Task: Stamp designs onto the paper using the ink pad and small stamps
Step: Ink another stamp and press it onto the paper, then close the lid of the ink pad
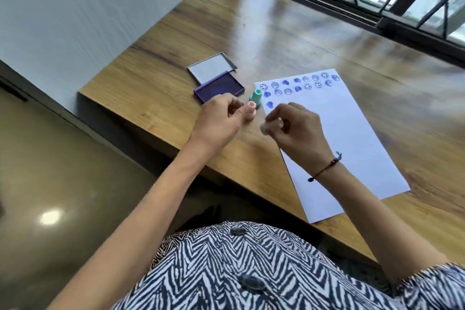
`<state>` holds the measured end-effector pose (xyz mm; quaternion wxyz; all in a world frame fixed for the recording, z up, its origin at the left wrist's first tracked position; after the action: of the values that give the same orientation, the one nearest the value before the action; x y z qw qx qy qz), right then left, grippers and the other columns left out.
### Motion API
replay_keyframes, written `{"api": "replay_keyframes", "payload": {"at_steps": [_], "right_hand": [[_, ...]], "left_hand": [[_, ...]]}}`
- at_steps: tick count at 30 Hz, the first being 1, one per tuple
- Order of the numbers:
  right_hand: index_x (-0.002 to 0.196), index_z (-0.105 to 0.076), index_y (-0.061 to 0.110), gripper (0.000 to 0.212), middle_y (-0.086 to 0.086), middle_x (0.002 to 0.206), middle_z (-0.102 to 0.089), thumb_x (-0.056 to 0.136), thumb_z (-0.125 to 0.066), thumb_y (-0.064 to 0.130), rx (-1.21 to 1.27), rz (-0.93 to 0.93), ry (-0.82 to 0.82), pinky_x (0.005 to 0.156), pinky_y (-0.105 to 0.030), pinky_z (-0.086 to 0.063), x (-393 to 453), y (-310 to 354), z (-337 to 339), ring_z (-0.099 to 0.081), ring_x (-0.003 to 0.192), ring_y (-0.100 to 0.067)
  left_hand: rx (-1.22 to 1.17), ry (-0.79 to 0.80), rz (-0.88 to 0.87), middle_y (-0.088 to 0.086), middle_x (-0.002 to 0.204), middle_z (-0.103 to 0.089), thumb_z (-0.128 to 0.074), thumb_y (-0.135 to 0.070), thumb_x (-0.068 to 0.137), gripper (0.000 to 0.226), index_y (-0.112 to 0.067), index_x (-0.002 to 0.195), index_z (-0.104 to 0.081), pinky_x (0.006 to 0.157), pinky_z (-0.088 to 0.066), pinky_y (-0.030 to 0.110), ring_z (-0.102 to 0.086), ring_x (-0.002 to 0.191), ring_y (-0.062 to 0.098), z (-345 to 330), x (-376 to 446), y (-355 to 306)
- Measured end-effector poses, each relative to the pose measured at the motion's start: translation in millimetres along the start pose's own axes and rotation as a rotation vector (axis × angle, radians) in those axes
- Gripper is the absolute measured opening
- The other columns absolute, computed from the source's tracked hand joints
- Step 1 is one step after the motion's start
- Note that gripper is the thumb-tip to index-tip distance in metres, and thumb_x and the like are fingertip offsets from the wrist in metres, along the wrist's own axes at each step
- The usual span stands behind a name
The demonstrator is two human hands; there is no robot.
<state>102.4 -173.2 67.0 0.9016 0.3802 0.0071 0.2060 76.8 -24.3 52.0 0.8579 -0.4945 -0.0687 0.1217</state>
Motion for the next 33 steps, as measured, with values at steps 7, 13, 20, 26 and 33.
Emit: {"api": "replay_keyframes", "payload": {"at_steps": [7, 13, 20, 26, 33], "right_hand": [[0.117, -0.051, 0.010, 0.029, -0.019, 0.100, -0.056, 0.088, -0.046, 0.013, -0.502, 0.171, 0.250, 0.069, -0.041, -0.045, 5, 12, -46, -0.054, 0.088, -0.037], [0.093, -0.059, 0.006, 0.038, -0.019, 0.089, -0.066, 0.082, -0.060, 0.043, -0.381, 0.179, 0.074, 0.068, -0.038, -0.044, 60, 57, -8, -0.059, 0.083, -0.037], [0.119, -0.043, 0.000, 0.078, -0.020, 0.123, -0.054, 0.073, -0.062, 0.061, -0.526, 0.035, 0.392, 0.089, -0.034, -0.040, 158, 62, -118, -0.050, 0.114, -0.034], [0.130, -0.035, 0.007, 0.098, -0.016, 0.131, -0.052, 0.060, -0.062, 0.071, -0.766, -0.136, 0.497, 0.100, -0.051, -0.043, 185, 45, -156, -0.049, 0.120, -0.040], [0.126, -0.042, 0.017, 0.074, -0.019, 0.129, -0.047, 0.066, -0.065, 0.052, -0.105, -0.098, 0.323, 0.099, -0.040, -0.045, 185, 73, -130, -0.047, 0.118, -0.032]], "left_hand": [[0.031, -0.193, 0.130, 0.008, 0.090, -0.066, -0.063, -0.023, 0.081, 0.019, -0.008, 0.093, -0.063, 0.079, -0.047, 0.031, -0.056, 0.079, 0.018, 43, 8, 41], [0.008, -0.244, 0.159, 0.012, 0.097, -0.067, -0.063, -0.019, 0.080, 0.023, -0.006, 0.098, -0.062, 0.078, -0.045, 0.026, -0.053, 0.075, 0.015, 47, 10, 53], [0.090, -0.270, 0.209, 0.010, 0.104, -0.066, -0.057, -0.022, 0.083, 0.024, -0.008, 0.103, -0.061, 0.074, -0.038, 0.020, -0.054, 0.086, 0.015, 62, 14, 59], [0.060, -0.254, 0.220, 0.012, 0.109, -0.065, -0.056, -0.020, 0.085, 0.025, -0.007, 0.106, -0.060, 0.087, -0.046, 0.032, -0.058, 0.099, 0.024, 72, 13, 65], [-0.161, -0.302, 0.251, 0.008, 0.084, -0.066, -0.058, -0.024, 0.084, 0.013, -0.012, 0.084, -0.063, 0.077, -0.050, 0.034, -0.060, 0.081, 0.023, 82, 24, 74]]}}
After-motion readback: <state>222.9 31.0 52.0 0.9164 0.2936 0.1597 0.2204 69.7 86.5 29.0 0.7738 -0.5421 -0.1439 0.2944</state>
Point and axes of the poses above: each hand's wrist, its own x-axis towards the middle knuckle, its own z-axis out of the back of the hand, y = z × x, the point moved 10 cm from there along x, towards the middle knuckle
